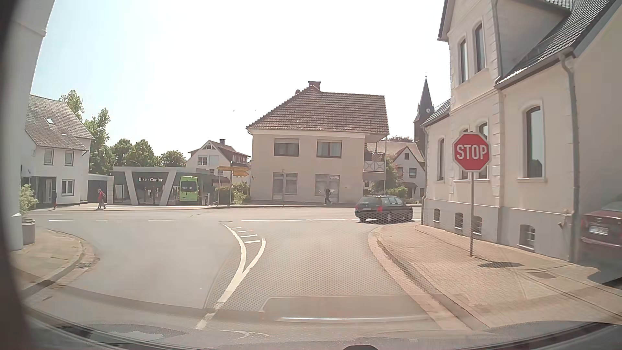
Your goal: Follow the waypoints while adhering to traffic rules and regulations
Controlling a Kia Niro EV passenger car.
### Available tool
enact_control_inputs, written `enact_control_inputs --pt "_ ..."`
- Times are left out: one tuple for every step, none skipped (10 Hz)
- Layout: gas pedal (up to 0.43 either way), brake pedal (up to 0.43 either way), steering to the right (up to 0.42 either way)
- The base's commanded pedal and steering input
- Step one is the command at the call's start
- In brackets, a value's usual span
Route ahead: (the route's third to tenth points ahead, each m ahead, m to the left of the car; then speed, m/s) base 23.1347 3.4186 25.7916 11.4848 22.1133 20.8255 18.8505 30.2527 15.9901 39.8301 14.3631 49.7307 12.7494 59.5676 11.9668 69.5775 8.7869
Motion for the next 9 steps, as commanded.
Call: enact_control_inputs --pt "0.0 0.22 -0.021" --pt "0.0 0.22 -0.023" --pt "0.0 0.22 -0.023" --pt "0.0 0.226 -0.023" --pt "0.0 0.238 -0.023" --pt "0.0 0.238 -0.023" --pt "0.0 0.238 -0.023" --pt "0.0 0.238 -0.023" --pt "0.0 0.244 -0.023"
